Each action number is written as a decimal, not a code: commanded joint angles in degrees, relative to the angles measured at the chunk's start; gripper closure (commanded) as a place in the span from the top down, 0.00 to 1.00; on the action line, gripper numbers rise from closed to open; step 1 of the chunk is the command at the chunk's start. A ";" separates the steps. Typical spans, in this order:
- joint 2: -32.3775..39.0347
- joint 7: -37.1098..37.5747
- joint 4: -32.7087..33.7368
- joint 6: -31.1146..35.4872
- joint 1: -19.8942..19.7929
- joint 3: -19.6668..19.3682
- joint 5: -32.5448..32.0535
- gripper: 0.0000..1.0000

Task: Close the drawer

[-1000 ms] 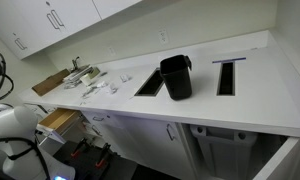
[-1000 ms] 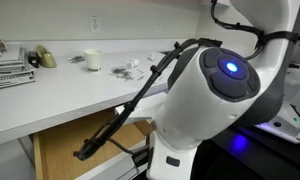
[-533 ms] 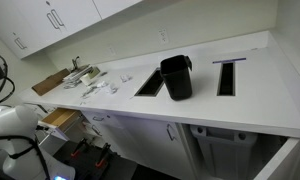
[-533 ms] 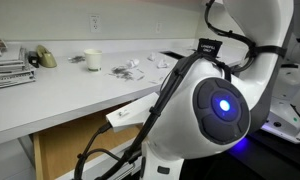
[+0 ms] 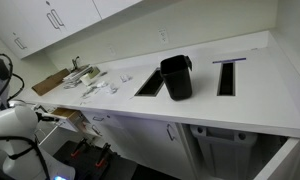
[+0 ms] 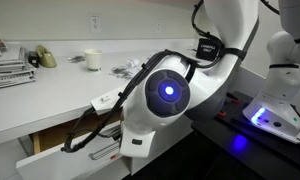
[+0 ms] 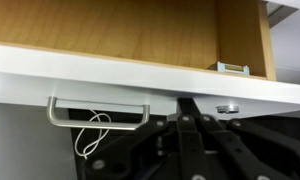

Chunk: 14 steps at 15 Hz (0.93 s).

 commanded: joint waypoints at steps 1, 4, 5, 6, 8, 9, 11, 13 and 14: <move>1.92 -4.46 4.15 -1.81 -1.93 -0.85 -1.80 0.01; 3.66 -7.28 6.81 -2.28 -2.80 -1.27 -1.75 0.01; 4.26 -8.10 7.67 -2.52 -2.92 -1.39 -1.70 0.01; 4.72 -8.74 8.32 -2.81 -2.98 -1.49 -1.86 0.01; 5.53 -9.63 9.56 -3.98 -2.82 -1.66 -2.01 0.01; 5.90 -9.94 10.10 -4.61 -2.67 -1.74 -2.18 0.01; 6.61 -10.45 11.01 -5.82 -2.39 -1.74 -2.25 0.01; 6.52 -10.41 11.23 -6.49 -2.04 -1.16 -1.71 0.01; 5.70 -9.26 10.65 -6.28 -1.91 -0.60 -1.18 0.00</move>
